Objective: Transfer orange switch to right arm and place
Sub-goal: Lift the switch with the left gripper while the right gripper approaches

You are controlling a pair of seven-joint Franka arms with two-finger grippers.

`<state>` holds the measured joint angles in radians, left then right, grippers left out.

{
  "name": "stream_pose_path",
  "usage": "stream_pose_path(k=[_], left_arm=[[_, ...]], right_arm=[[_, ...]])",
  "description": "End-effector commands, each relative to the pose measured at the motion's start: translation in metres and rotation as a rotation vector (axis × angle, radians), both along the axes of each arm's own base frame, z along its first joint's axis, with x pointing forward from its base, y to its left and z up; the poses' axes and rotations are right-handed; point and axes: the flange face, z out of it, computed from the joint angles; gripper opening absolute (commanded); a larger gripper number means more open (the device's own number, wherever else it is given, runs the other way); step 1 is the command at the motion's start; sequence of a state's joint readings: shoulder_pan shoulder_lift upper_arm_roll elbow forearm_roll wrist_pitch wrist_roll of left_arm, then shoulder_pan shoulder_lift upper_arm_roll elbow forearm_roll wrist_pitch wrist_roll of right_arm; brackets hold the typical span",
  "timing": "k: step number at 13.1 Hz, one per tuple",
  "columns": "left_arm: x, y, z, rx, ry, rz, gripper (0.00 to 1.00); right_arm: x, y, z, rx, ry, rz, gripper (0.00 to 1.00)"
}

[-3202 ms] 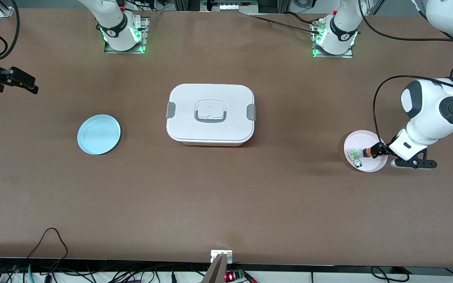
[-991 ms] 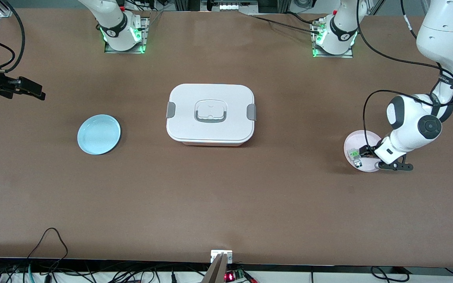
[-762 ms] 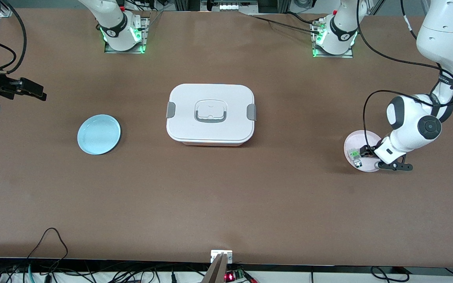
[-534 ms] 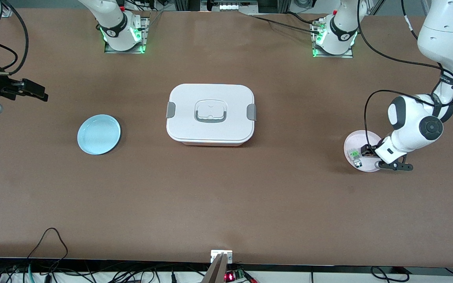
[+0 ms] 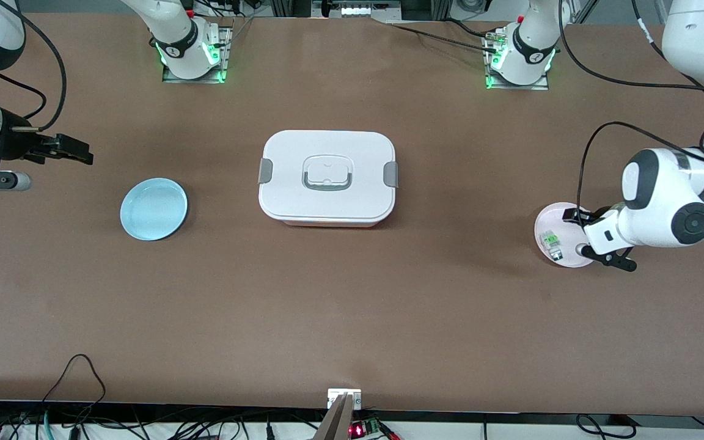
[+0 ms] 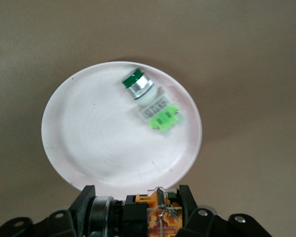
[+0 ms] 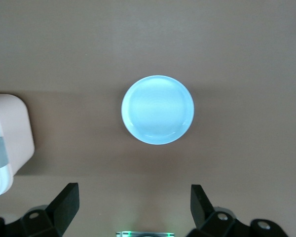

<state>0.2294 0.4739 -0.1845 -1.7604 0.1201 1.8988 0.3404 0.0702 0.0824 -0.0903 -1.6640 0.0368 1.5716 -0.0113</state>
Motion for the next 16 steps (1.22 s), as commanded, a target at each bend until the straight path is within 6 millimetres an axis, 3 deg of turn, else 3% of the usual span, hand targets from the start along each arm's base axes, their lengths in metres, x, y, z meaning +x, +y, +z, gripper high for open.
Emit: stream_pose_path(k=[1, 2, 4, 7, 12, 13, 16], left_arm=[[0.013, -0.018, 0.028, -0.081, -0.008, -0.142, 0.00], [0.019, -0.026, 0.039, -0.167, -0.039, -0.205, 0.00], [0.022, -0.022, 0.040, -0.377, -0.088, -0.332, 0.00], [0.022, -0.049, 0.038, -0.529, -0.132, -0.499, 0.00], [0.019, -0.142, 0.055, -0.820, -0.220, -0.605, 0.00], [0.020, -0.155, 0.048, -0.925, -0.249, -0.579, 0.00], [0.025, -0.181, 0.065, -1.176, -0.426, -0.596, 0.00]], right_arm=[[0.005, 0.000, -0.008, 0.029, 0.025, 0.000, 1.00], [0.005, 0.000, -0.009, 0.031, 0.026, 0.001, 1.00], [0.006, 0.005, -0.008, 0.032, 0.020, 0.007, 1.00], [0.005, 0.005, -0.009, 0.091, 0.023, -0.013, 1.00], [0.005, -0.024, -0.040, 0.437, 0.157, -0.135, 1.00], [0.007, -0.024, -0.047, 0.478, 0.157, -0.110, 1.00], [0.016, -0.022, -0.082, 0.761, 0.258, -0.165, 1.00]])
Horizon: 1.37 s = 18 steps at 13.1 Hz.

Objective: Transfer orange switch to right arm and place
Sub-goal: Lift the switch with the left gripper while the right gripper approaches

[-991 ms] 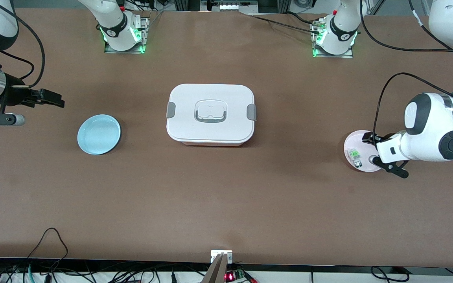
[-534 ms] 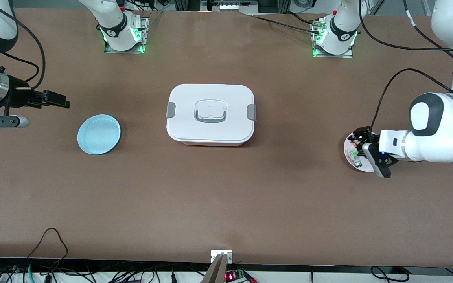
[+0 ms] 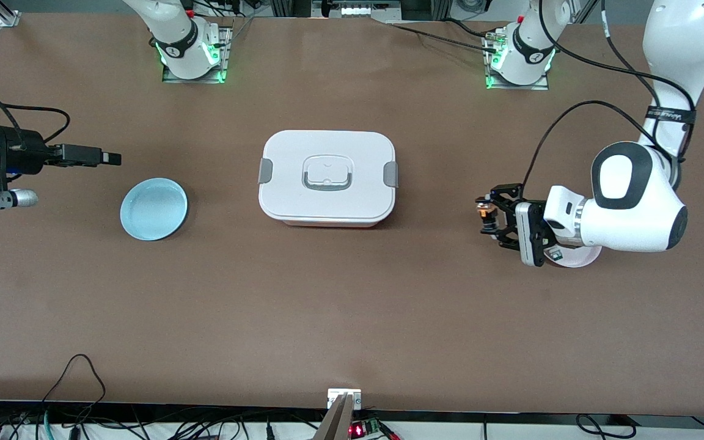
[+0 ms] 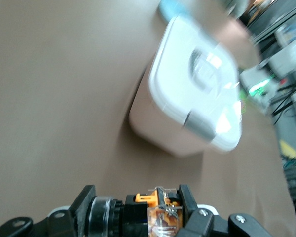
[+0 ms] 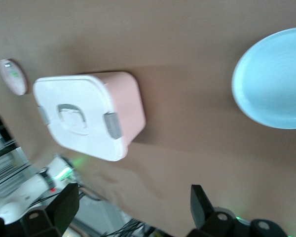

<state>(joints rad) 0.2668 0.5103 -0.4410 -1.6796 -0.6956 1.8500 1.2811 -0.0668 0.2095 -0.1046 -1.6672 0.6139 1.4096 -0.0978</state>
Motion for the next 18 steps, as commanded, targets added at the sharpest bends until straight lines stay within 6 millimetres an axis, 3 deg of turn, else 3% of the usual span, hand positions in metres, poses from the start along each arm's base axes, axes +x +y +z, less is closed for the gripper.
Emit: stream_pose_path(k=[1, 4, 6, 8, 9, 10, 12, 14, 18], left_arm=[[0.011, -0.009, 0.015, -0.248, -0.099, 0.014, 0.00], [0.010, -0.037, 0.022, -0.376, -0.130, 0.032, 0.00], [0.013, -0.052, 0.010, -0.425, -0.110, 0.083, 0.00], [0.012, -0.077, 0.022, -0.513, -0.094, 0.129, 0.00], [0.013, -0.086, 0.029, -0.535, -0.098, 0.131, 0.00], [0.018, -0.101, 0.049, -0.565, -0.128, 0.119, 0.00], [0.020, -0.147, 0.058, -0.572, -0.162, 0.180, 0.00], [0.010, -0.193, 0.066, -0.588, -0.169, 0.254, 0.00], [-0.003, -0.230, 0.061, -0.569, -0.180, 0.302, 0.00]], right_arm=[[0.009, 0.000, -0.032, 0.263, 0.074, -0.006, 1.00], [0.019, 0.003, -0.070, 0.410, 0.049, 0.022, 1.00], [0.023, 0.011, -0.083, 0.497, 0.045, 0.028, 1.00], [0.030, 0.026, -0.092, 0.562, 0.060, -0.002, 1.00], [0.034, 0.037, -0.095, 0.594, 0.065, -0.014, 1.00], [0.037, 0.048, -0.098, 0.622, 0.068, -0.024, 1.00], [0.045, 0.071, -0.102, 0.656, 0.060, -0.043, 1.00], [0.050, 0.109, -0.102, 0.687, 0.049, -0.043, 1.00], [0.060, 0.160, -0.097, 0.729, 0.051, -0.127, 1.00]])
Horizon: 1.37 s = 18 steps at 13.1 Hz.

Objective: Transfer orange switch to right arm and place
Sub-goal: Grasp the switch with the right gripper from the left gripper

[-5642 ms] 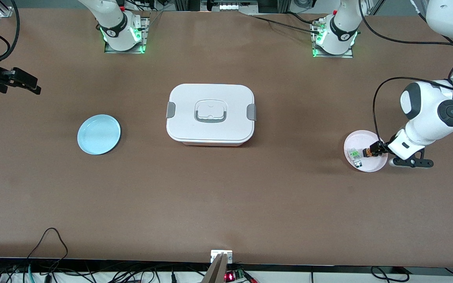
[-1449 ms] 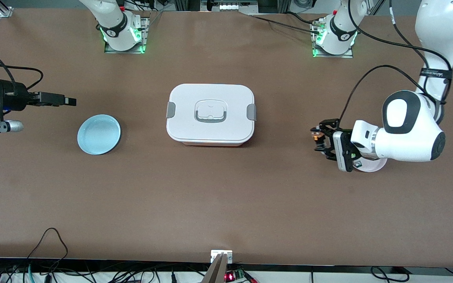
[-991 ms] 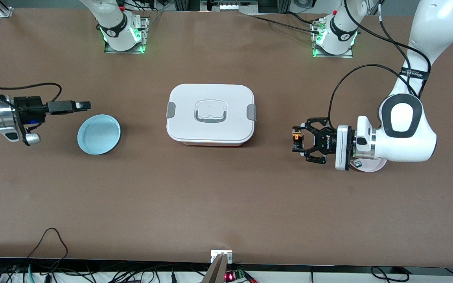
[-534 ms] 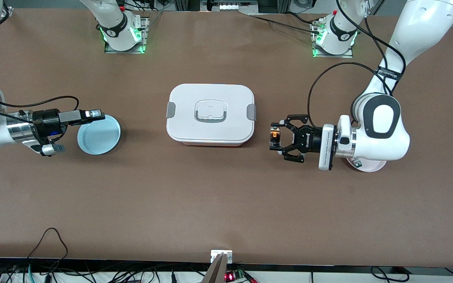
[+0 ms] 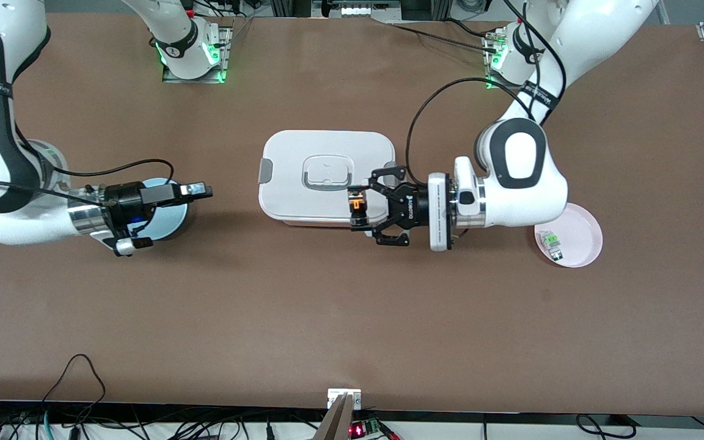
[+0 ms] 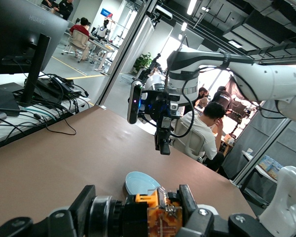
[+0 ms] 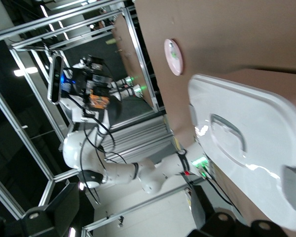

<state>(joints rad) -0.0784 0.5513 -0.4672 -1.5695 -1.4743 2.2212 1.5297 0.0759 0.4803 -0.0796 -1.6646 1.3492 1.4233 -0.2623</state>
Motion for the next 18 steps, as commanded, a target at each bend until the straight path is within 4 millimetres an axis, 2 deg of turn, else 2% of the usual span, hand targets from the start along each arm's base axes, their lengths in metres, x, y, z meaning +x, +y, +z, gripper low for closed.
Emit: stream_pose_path(k=[1, 4, 6, 7, 11, 12, 14, 18], left_arm=[[-0.003, -0.025, -0.001, -0.043, -0.026, 0.037, 0.00], [-0.022, -0.052, -0.012, -0.065, -0.069, 0.095, 0.00], [-0.031, -0.069, -0.010, -0.049, -0.077, 0.104, 0.00], [-0.032, -0.070, -0.010, -0.038, -0.078, 0.116, 0.00], [-0.041, -0.083, -0.009, -0.049, -0.064, 0.111, 0.00], [-0.043, -0.086, -0.008, -0.055, -0.059, 0.111, 0.00], [-0.043, -0.085, -0.007, -0.064, -0.060, 0.120, 0.00], [-0.044, -0.087, -0.008, -0.090, -0.038, 0.139, 0.00]], right_arm=[[0.008, 0.020, 0.005, 0.012, 0.055, -0.047, 1.00], [0.006, 0.054, 0.009, 0.030, 0.158, -0.061, 1.00], [0.006, 0.075, 0.000, 0.034, 0.231, -0.077, 1.00], [0.005, 0.087, -0.002, 0.053, 0.263, -0.077, 1.00], [0.003, 0.104, -0.013, 0.032, 0.327, -0.085, 1.00], [0.001, 0.111, -0.021, 0.028, 0.340, -0.081, 1.00], [-0.003, 0.127, -0.022, 0.019, 0.350, -0.081, 1.00], [-0.004, 0.145, -0.017, 0.051, 0.399, -0.102, 1.00]])
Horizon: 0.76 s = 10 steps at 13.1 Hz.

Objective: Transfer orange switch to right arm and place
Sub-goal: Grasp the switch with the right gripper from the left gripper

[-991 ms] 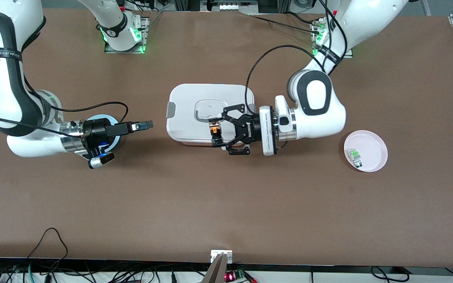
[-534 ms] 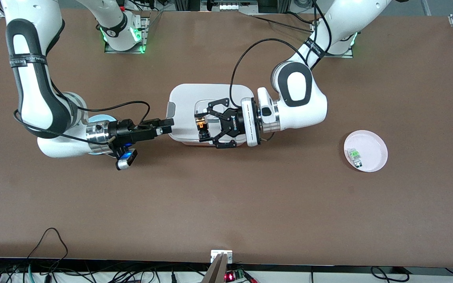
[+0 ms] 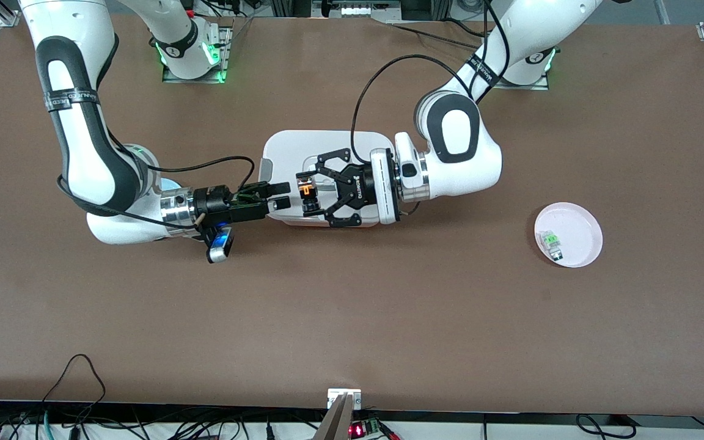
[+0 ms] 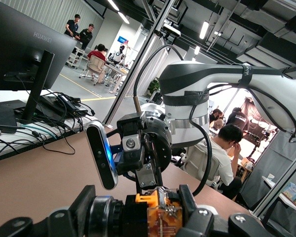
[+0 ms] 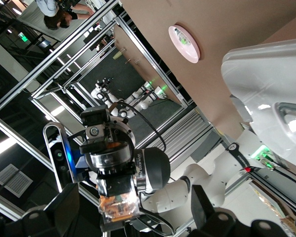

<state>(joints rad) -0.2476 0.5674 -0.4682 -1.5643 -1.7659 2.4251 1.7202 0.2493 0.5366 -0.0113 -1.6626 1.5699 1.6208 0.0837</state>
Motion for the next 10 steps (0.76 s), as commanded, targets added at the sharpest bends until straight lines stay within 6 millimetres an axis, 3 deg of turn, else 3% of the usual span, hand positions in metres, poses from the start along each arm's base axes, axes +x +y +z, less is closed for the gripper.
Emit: stream_pose_path(k=[1, 8, 10], left_arm=[[0.002, -0.003, 0.006, -0.022, -0.020, 0.024, 0.00], [0.002, -0.003, 0.007, -0.021, -0.024, 0.025, 0.00], [0.003, -0.002, 0.008, -0.023, -0.023, 0.026, 0.00]], right_arm=[[0.004, 0.010, 0.007, 0.025, 0.021, -0.034, 1.00], [-0.002, 0.037, 0.015, 0.029, 0.015, -0.053, 1.00], [-0.002, 0.036, 0.017, 0.027, 0.011, -0.054, 0.97]])
